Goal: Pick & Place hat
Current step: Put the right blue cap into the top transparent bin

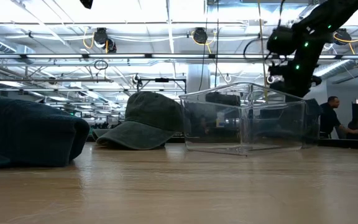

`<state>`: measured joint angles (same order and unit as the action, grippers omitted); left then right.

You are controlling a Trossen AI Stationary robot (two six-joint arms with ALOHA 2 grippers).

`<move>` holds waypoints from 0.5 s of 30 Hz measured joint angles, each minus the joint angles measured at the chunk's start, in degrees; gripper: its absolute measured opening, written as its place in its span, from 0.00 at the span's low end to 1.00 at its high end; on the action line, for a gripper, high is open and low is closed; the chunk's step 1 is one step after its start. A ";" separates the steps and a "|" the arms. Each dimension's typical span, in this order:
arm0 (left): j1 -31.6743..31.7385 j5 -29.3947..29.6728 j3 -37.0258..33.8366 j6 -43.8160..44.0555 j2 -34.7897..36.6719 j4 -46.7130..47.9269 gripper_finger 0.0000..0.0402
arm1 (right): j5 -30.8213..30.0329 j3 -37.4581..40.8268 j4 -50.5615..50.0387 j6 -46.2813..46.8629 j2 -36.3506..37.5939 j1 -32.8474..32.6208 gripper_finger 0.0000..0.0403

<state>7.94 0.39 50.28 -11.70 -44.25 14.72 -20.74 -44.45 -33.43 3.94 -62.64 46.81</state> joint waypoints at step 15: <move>0.00 0.00 0.00 0.00 0.00 0.00 0.10 | 17.87 0.00 -8.16 5.29 6.88 -4.34 0.00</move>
<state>7.94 0.39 50.28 -11.70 -44.25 14.72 -2.87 -44.45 -41.59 9.24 -55.76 42.46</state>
